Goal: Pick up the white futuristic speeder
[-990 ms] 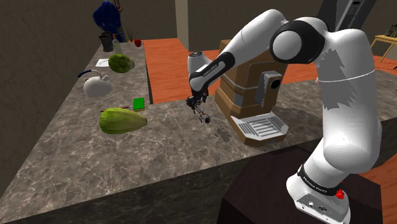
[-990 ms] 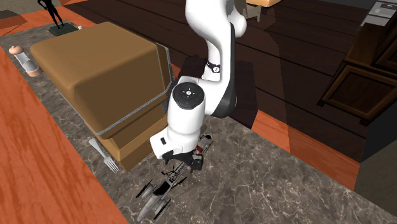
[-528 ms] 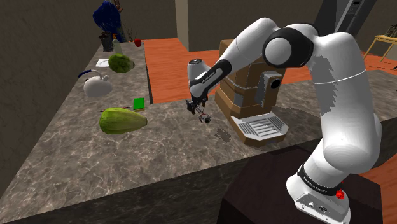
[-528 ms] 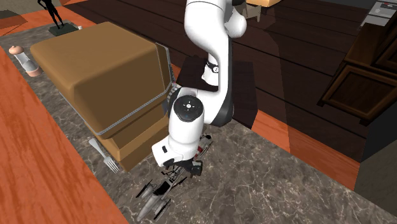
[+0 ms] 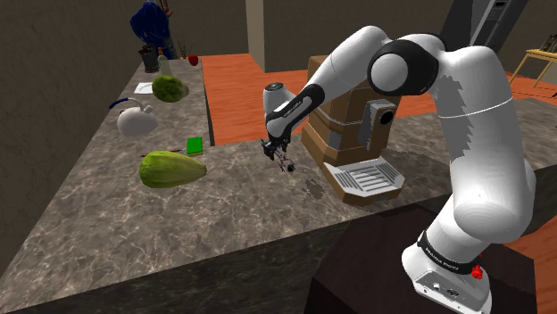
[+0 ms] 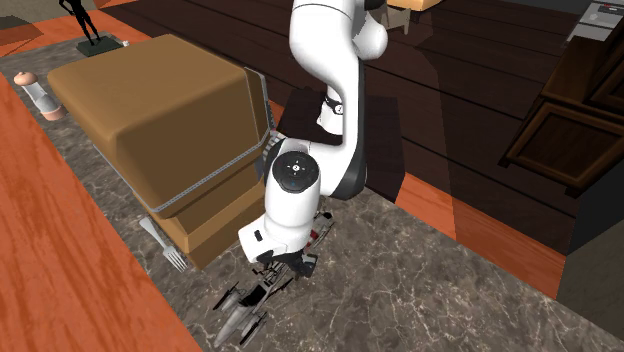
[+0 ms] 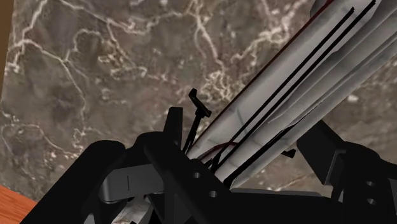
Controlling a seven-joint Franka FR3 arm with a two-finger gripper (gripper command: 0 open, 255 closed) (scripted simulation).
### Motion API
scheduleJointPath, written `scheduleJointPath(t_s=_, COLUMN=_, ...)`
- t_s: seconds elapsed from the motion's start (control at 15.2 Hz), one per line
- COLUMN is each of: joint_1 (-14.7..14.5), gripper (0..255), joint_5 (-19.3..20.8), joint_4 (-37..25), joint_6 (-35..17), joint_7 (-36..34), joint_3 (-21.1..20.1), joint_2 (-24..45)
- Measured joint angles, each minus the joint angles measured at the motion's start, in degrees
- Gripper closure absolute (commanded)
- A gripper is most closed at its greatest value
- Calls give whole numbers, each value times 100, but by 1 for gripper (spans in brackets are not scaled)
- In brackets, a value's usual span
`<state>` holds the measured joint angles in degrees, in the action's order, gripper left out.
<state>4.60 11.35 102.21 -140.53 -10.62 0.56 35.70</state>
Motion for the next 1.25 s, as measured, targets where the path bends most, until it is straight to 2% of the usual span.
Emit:
scheduleJointPath(t_s=0.33, joint_1=3, gripper=255, joint_5=-7, joint_4=5, joint_6=50, joint_7=8, joint_3=-4, joint_2=-52)
scheduleJointPath(t_s=1.25, joint_1=18, gripper=255, joint_5=-99, joint_4=-28, joint_6=759, joint_7=136, joint_3=-63, joint_2=-728)
